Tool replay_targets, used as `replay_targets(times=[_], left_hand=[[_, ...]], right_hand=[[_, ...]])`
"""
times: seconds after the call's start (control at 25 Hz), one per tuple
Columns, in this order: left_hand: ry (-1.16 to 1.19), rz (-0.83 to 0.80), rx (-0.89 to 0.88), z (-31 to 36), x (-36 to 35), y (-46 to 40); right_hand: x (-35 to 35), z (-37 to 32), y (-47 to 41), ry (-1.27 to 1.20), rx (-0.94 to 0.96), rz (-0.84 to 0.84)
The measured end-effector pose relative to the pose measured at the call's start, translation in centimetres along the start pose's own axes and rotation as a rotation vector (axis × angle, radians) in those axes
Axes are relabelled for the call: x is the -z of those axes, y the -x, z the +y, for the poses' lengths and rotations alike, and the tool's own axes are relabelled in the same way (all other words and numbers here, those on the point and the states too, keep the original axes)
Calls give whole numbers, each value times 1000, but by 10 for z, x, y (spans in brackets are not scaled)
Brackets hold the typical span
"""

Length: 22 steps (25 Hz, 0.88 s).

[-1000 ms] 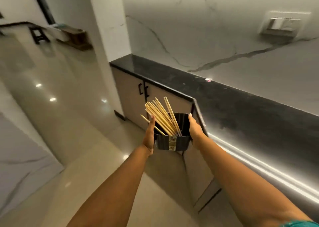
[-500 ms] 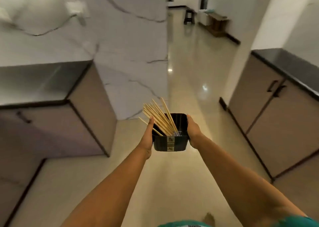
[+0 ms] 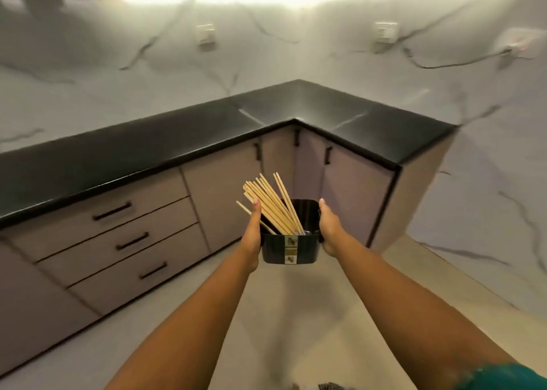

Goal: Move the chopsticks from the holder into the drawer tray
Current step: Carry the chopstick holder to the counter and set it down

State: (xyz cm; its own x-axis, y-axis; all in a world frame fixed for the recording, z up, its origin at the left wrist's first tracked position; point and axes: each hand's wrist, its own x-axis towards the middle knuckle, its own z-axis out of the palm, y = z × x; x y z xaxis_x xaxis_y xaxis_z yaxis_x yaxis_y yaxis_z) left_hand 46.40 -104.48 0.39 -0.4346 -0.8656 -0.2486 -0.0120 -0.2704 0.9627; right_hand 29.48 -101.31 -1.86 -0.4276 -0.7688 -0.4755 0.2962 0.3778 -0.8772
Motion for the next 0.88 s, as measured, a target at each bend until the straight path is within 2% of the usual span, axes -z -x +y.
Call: replay_targets(times=[0.16,0.36,0.6,0.88], left_hand=[[105,197,-20,32,132,-36],[109,372,-53,81,260,-78],[131,555,-109,129,395,-106],[68,625,-124,169,526,-170]], right_hand=[[-157,-29,-64,100,-3,-282],[-334,-65,-157,202,1,-484],[-509,-96,-183,208,-27,-643],[-649,-133,-221,282,36,-652]])
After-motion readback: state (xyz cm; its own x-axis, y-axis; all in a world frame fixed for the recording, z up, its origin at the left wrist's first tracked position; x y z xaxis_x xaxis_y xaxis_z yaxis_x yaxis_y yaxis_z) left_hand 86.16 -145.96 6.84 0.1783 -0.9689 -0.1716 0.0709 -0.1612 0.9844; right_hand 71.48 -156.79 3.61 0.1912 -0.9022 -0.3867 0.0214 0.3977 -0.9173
